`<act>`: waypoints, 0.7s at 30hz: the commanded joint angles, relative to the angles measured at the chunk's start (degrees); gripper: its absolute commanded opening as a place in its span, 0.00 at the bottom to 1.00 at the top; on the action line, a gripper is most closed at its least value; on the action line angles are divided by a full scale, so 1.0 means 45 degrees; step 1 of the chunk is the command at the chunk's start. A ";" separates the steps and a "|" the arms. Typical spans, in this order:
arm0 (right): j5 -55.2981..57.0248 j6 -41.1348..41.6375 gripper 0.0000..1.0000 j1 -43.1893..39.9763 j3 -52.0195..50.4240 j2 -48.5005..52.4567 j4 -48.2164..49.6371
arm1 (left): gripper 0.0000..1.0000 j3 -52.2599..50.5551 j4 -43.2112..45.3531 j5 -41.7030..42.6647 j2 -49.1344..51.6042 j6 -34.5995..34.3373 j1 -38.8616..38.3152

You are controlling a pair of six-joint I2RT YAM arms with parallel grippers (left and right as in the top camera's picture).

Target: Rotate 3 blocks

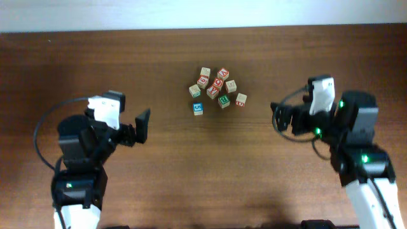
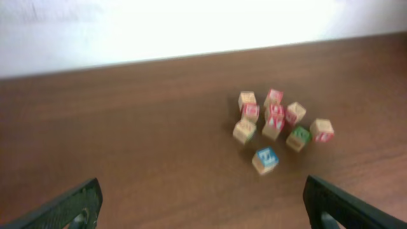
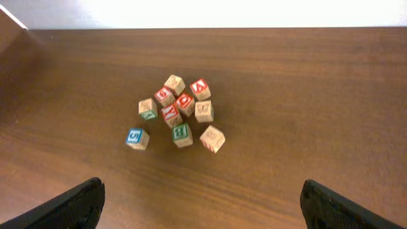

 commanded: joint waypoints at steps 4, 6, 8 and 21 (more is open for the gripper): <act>-0.1020 0.0058 0.98 0.0073 0.3925 0.3303 -0.1394 | 0.99 0.4857 -0.3215 0.0282 0.3123 -0.0063 0.0019; -0.1122 0.0053 0.98 0.0277 0.4750 0.4420 -0.1535 | 0.99 0.7354 -0.5003 0.0486 0.5561 -0.0049 0.0019; -0.1122 0.0053 0.98 0.0695 0.5314 0.5901 -0.1506 | 0.99 1.0496 -0.7053 0.0782 0.8514 -0.0015 -0.0010; 0.6358 0.7655 0.57 0.4585 0.5328 1.3168 0.1923 | 0.99 1.1205 -0.7373 0.1122 1.0423 -0.0019 -0.0005</act>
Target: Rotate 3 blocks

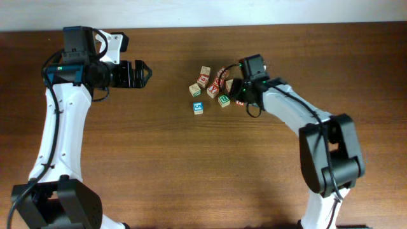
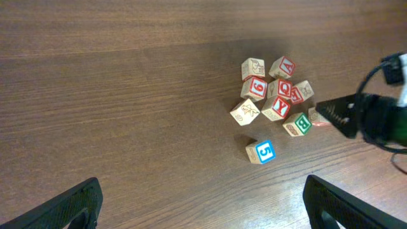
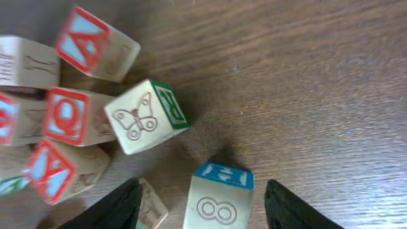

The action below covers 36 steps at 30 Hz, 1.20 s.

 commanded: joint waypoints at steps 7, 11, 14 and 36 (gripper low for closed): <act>0.0282 -0.0005 0.22 0.0277 0.0175 -0.0291 -0.1593 | 0.99 0.0282 0.0019 0.0185 0.0073 -0.0024 0.0010; -0.1608 -0.2671 0.22 0.0267 0.0214 -0.1671 -0.5911 | 0.99 0.0282 0.0019 0.0180 0.0073 -0.0024 0.0010; -0.1205 -0.3298 0.22 0.0262 -0.1287 -0.1603 -0.6790 | 0.99 0.0282 0.0019 0.0180 0.0073 -0.0024 0.0010; -0.0476 0.3696 0.57 0.1277 0.3929 0.2108 -0.3798 | 0.99 0.0282 0.0019 0.0180 0.0073 -0.0024 0.0010</act>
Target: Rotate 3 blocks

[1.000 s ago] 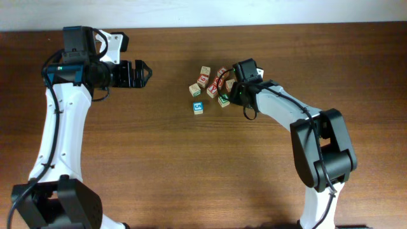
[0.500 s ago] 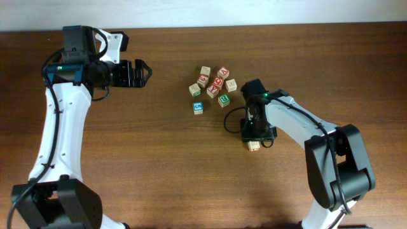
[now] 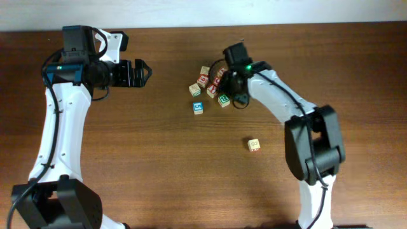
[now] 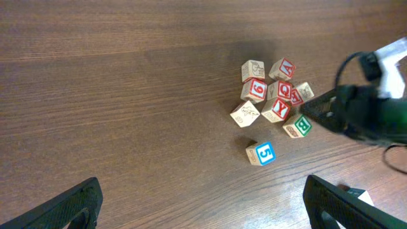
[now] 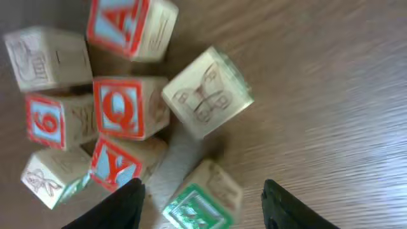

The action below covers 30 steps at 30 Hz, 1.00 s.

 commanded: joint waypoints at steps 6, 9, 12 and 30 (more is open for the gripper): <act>0.1462 -0.0189 0.36 0.0782 0.0083 0.0515 -0.0568 | 0.99 0.0185 0.0029 0.0180 0.0044 -0.0024 0.0010; 0.1273 -0.1200 0.32 0.0767 0.0083 0.0515 -0.0986 | 0.99 0.0185 0.0029 0.0180 0.0044 -0.0024 0.0010; 0.0996 -0.2594 0.49 0.0355 0.0083 0.0515 -0.1569 | 0.99 0.0185 0.0029 0.0180 0.0044 -0.0024 0.0010; -0.1413 -0.7543 0.19 -0.0379 0.0267 0.0471 -0.1399 | 0.99 0.0185 0.0029 0.0180 0.0044 -0.0024 0.0010</act>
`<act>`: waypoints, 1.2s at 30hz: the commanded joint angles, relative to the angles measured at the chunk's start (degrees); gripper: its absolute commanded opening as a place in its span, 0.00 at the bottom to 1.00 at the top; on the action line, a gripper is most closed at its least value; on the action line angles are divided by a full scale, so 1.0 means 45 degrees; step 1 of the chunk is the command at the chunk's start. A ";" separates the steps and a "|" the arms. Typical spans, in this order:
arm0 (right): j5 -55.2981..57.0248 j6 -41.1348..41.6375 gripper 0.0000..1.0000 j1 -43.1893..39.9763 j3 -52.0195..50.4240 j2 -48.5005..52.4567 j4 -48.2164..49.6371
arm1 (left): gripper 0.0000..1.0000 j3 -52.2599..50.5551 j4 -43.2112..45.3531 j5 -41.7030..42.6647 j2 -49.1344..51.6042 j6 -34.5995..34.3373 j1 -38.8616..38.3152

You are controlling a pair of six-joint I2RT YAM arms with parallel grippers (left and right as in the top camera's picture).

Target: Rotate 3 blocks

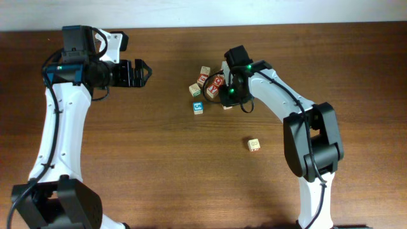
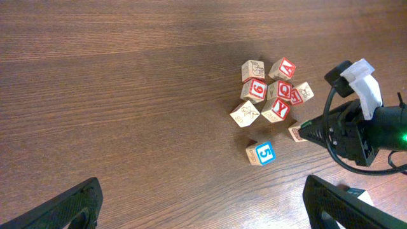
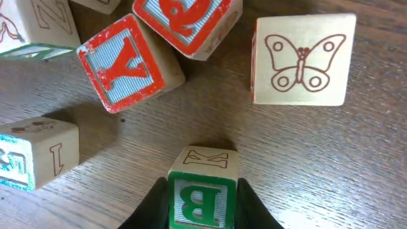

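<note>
Several wooden letter blocks (image 1: pixel 210 81) lie clustered at the table's far middle. My right gripper (image 3: pixel 203 202) is down at the cluster's near edge, shut on the green B block (image 3: pixel 203 194), whose K face points away. Whether that block is off the table cannot be told. Just beyond it are a red Y block (image 3: pixel 127 63), a butterfly block (image 3: pixel 304 60) and a red Q block (image 3: pixel 187 16). A blue 5 block (image 1: pixel 198 107) sits a little left of the cluster. My left gripper (image 1: pixel 141 72) hangs open, high at the far left, with nothing in it.
One lone block (image 1: pixel 254 145) lies apart on the brown table (image 1: pixel 159 172), toward the front right. The right arm (image 1: pixel 280 102) reaches across from the right. The white wall (image 1: pixel 254 13) runs along the far edge.
My right gripper was open above the cluster with the green block beneath it; it is now lower and shut on the green B block. The left arm has not moved.
Both grippers were first open near the table's front, away from the cluster. Then the left arm stood high at the far left and the right gripper straddled a block at the cluster's right edge. That block later lay alone at the front right. The right gripper now holds the green B block.
</note>
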 commanded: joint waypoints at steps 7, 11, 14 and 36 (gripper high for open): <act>0.0010 0.1841 0.10 0.0034 -0.0180 -0.2414 -0.5581 | 0.99 0.0185 0.0029 0.0180 0.0044 -0.0024 0.0010; 0.0019 0.1846 0.12 0.1161 -0.2613 -0.2414 -0.4566 | 0.99 0.0185 0.0029 0.0180 0.0044 -0.0024 0.0010; 0.0549 0.1846 0.12 0.1302 -0.3342 -0.2414 -0.4114 | 0.99 0.0185 0.0029 0.0185 0.0044 -0.0024 0.0010; 0.0607 0.3376 0.64 0.2633 0.0379 0.0248 0.2443 | 0.99 0.0185 0.0029 0.0180 0.0044 -0.0024 0.0010</act>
